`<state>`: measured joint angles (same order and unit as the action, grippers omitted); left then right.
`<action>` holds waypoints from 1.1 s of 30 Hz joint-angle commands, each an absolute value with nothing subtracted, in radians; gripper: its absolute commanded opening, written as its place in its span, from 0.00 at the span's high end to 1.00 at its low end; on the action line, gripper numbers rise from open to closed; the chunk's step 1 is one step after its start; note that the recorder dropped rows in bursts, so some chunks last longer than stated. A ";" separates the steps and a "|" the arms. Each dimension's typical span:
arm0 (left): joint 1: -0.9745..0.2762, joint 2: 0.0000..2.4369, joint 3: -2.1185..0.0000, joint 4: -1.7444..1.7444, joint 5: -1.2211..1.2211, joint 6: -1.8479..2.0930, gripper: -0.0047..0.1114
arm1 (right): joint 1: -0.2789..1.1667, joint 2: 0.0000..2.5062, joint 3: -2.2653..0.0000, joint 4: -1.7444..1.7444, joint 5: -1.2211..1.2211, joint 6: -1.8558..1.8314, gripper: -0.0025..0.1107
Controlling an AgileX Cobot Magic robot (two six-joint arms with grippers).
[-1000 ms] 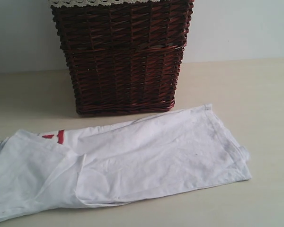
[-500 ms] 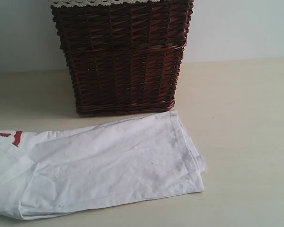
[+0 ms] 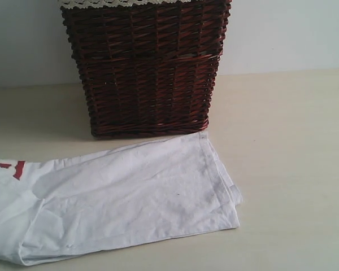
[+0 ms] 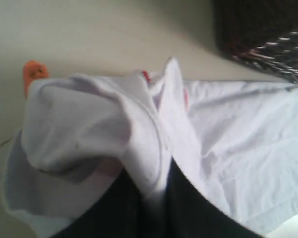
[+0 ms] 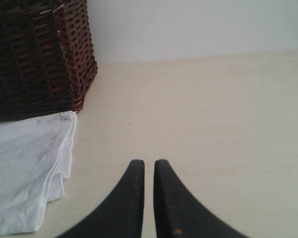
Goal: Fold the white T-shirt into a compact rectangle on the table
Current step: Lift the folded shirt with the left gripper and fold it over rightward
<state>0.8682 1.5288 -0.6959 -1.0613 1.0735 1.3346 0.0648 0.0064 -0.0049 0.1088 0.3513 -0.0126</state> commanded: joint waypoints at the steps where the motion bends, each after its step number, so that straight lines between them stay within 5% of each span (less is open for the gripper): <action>1: 0.692 1.429 -0.737 -1.125 1.112 1.249 0.96 | 0.067 0.000 0.000 0.107 0.347 -0.014 0.89; 17: -0.560 1.544 -0.938 -1.169 0.392 1.028 0.96 | 0.067 0.000 0.000 0.107 0.347 -0.014 0.89; 27: -0.816 1.941 -1.250 -1.167 0.224 1.047 0.94 | 0.067 0.000 0.000 0.107 0.347 -0.014 0.89; 30: -0.823 2.016 -1.320 -1.177 0.176 1.044 0.81 | 0.067 0.000 0.000 0.107 0.347 -0.014 0.89; 33: -0.823 2.059 -1.371 -1.188 0.186 1.044 0.47 | 0.067 0.000 0.000 0.107 0.347 -0.014 0.89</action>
<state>-0.8190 2.0288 -1.3226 -1.1655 0.2043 1.0412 0.0648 0.0064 -0.0049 0.1088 0.3513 -0.0126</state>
